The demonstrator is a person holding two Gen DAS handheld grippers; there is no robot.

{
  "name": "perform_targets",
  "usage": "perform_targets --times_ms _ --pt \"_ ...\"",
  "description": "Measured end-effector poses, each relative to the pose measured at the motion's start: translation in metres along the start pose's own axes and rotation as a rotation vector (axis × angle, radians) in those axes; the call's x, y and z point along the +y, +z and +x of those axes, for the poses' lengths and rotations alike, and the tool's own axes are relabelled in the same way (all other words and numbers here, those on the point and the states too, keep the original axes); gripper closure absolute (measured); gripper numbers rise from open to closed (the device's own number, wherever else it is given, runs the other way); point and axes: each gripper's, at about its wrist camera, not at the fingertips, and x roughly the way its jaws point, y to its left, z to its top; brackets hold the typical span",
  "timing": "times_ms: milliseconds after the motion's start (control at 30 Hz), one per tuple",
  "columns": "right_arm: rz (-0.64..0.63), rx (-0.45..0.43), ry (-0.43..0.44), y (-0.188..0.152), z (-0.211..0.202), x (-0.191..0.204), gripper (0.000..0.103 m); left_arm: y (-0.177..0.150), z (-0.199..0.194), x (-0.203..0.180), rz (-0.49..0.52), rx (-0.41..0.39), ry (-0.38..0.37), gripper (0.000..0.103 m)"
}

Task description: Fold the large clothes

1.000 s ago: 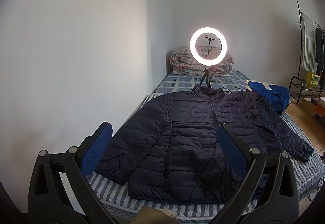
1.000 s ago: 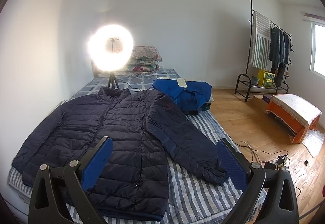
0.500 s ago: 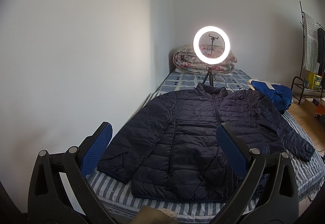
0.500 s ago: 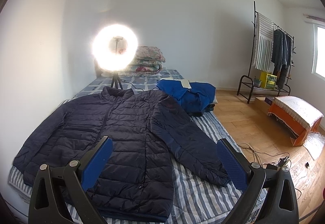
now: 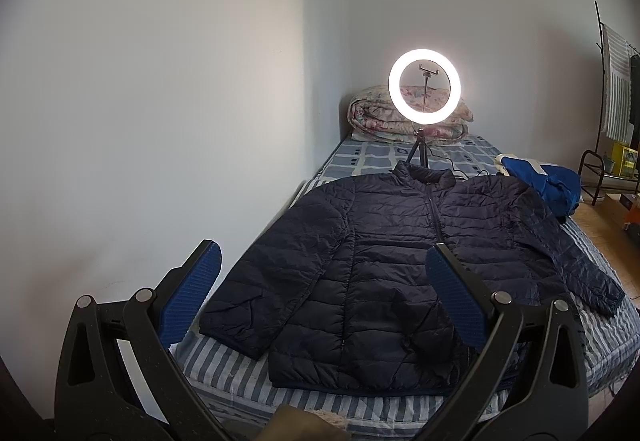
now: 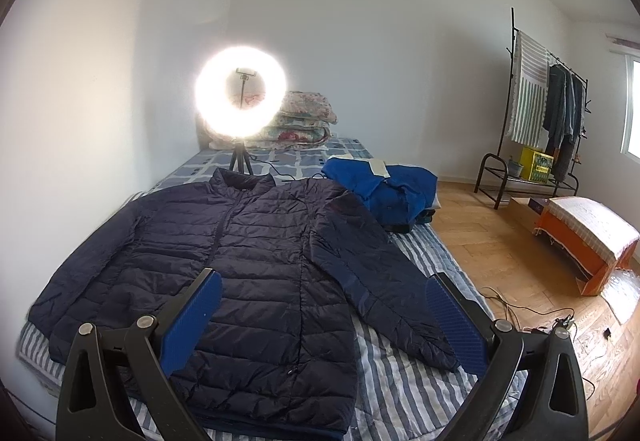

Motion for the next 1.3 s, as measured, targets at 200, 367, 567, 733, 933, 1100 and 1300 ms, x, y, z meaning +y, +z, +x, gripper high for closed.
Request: perform_targets --times_ms 200,367,567,733,933,1100,1300 --pt "-0.016 -0.002 0.015 0.000 0.003 0.012 0.000 -0.002 0.002 0.009 -0.002 0.004 0.013 0.000" --pt "-0.034 -0.001 0.036 0.001 0.007 0.026 0.000 -0.006 0.000 0.018 -0.002 0.000 0.035 0.000" --pt "-0.061 -0.014 0.131 0.001 0.016 0.048 0.000 -0.013 -0.002 0.033 0.007 -0.006 0.055 0.000" --pt "-0.110 -0.056 0.232 0.004 0.021 0.069 0.000 -0.023 0.001 0.050 0.015 0.012 0.073 0.000" --pt "-0.207 -0.039 0.398 0.016 0.032 0.109 0.000 -0.043 -0.003 0.065 -0.005 0.039 0.070 0.000" --pt "-0.320 0.017 0.572 0.028 0.042 0.161 0.005 -0.061 -0.019 0.073 -0.022 0.053 0.042 0.000" --pt "-0.481 0.097 0.780 0.022 0.044 0.238 0.019 -0.077 -0.034 0.088 -0.047 0.087 0.028 0.000"
